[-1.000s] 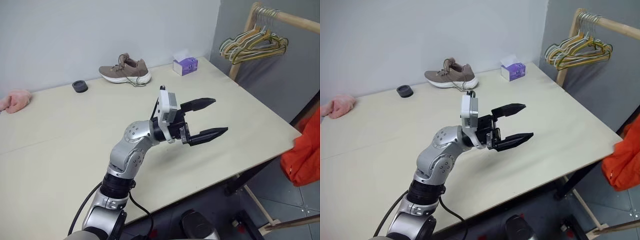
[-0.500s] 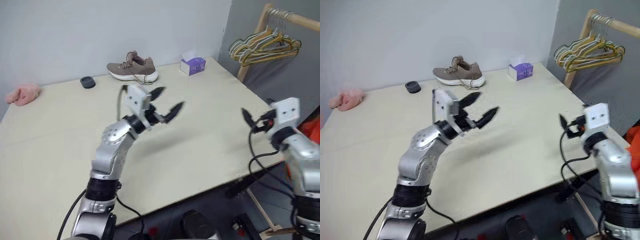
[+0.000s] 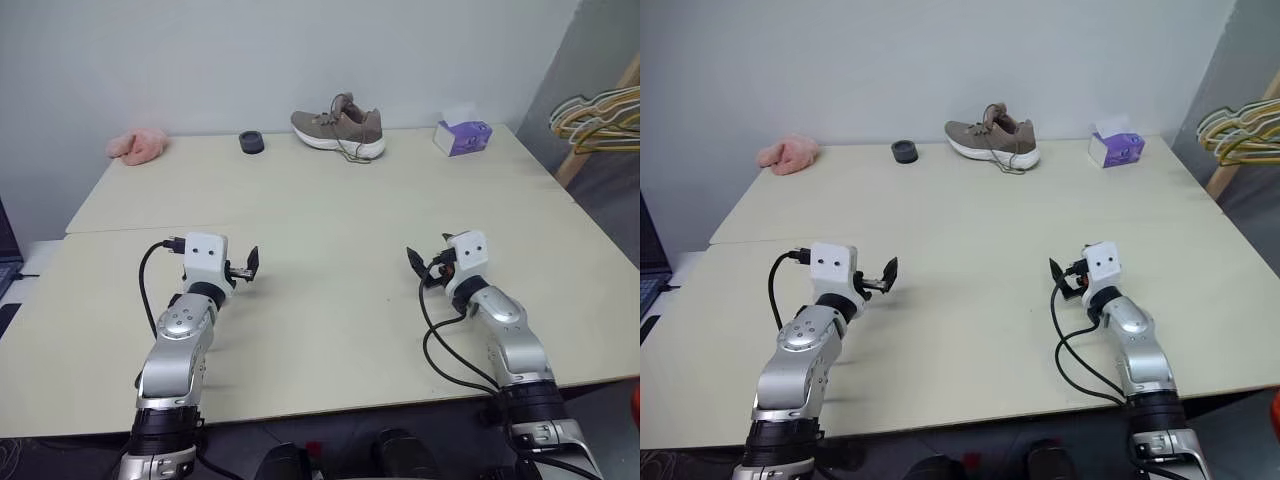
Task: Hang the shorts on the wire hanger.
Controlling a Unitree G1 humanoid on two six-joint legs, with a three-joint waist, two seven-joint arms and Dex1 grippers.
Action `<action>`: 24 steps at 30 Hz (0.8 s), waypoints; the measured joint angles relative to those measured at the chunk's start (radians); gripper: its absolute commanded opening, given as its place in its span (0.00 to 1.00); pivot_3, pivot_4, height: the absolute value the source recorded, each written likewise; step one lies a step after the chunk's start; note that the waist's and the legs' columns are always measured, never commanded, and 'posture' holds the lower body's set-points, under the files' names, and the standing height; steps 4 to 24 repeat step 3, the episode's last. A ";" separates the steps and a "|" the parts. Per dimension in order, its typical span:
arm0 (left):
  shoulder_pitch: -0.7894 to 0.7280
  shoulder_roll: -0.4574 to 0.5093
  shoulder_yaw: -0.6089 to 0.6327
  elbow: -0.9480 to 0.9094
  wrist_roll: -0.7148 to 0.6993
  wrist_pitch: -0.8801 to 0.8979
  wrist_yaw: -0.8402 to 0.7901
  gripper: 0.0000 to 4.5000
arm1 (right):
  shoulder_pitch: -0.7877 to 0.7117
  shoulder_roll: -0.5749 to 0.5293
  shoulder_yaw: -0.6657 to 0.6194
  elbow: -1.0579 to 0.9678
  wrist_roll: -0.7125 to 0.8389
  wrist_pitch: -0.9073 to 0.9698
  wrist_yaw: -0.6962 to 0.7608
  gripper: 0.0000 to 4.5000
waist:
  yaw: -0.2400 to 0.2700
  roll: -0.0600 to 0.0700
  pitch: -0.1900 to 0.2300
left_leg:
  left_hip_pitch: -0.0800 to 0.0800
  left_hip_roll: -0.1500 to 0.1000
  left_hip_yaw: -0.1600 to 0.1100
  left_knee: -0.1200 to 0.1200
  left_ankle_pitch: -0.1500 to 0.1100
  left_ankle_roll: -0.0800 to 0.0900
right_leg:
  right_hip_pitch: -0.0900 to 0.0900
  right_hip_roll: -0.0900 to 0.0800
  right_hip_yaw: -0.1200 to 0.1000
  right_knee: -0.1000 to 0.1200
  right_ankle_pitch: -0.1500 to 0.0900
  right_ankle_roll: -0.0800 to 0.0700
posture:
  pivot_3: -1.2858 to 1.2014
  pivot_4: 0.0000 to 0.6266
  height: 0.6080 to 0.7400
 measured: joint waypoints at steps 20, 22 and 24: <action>0.004 -0.003 0.001 0.000 -0.012 -0.007 -0.009 1.00 | -0.001 0.001 0.000 0.025 0.000 -0.012 0.016 0.99 | 0.016 -0.001 0.001 | 0.000 0.000 0.000 0.000 0.000 0.000 | 0.000 0.000 0.000 0.000 0.000 0.000 | 0.50 0.16 1.00; 0.004 -0.003 0.001 0.000 -0.012 -0.007 -0.009 1.00 | -0.001 0.001 0.000 0.025 0.000 -0.012 0.016 0.99 | 0.016 -0.001 0.001 | 0.000 0.000 0.000 0.000 0.000 0.000 | 0.000 0.000 0.000 0.000 0.000 0.000 | 0.50 0.16 1.00; 0.004 -0.003 0.001 0.000 -0.012 -0.007 -0.009 1.00 | -0.001 0.001 0.000 0.025 0.000 -0.012 0.016 0.99 | 0.016 -0.001 0.001 | 0.000 0.000 0.000 0.000 0.000 0.000 | 0.000 0.000 0.000 0.000 0.000 0.000 | 0.50 0.16 1.00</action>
